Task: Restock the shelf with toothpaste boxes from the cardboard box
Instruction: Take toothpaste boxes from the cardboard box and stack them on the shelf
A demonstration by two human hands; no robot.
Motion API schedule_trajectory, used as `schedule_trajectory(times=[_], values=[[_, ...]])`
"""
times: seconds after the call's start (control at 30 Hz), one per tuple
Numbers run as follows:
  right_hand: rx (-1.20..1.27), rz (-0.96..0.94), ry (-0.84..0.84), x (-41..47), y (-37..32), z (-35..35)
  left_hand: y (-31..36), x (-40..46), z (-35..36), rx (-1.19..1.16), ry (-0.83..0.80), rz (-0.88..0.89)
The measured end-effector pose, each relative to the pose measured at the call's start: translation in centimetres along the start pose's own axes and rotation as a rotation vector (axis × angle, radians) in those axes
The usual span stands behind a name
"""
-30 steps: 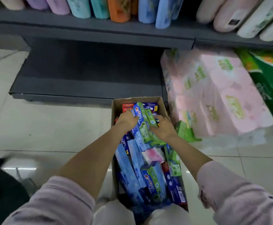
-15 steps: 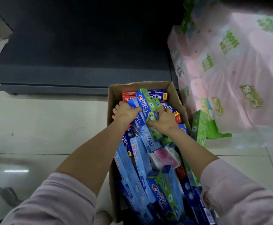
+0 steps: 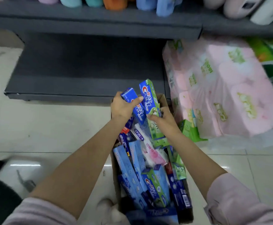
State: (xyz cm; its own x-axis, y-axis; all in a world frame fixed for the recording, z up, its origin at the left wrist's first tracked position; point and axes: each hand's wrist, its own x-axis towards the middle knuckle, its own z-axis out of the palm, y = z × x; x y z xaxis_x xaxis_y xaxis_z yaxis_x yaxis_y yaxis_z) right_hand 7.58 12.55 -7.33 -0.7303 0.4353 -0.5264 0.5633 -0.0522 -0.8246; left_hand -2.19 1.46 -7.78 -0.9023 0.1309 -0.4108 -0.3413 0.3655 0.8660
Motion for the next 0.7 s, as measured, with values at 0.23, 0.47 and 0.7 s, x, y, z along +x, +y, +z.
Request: schedule_trajectory(times=[0.23,0.47,0.7], values=[[-0.075,-0.105,-0.174,-9.0,-17.3,-3.3,17.3,-6.6,-7.7,-0.164,0.126,0.060],[-0.159,-0.328,-0.152,-17.0,-35.7,-5.9,35.2,-12.7,-14.7,-0.347,0.143,0.156],[-0.352,-0.531,-0.121,-21.1,-48.2,-4.5,45.9,-14.7,-21.7,-0.506,0.086,0.104]])
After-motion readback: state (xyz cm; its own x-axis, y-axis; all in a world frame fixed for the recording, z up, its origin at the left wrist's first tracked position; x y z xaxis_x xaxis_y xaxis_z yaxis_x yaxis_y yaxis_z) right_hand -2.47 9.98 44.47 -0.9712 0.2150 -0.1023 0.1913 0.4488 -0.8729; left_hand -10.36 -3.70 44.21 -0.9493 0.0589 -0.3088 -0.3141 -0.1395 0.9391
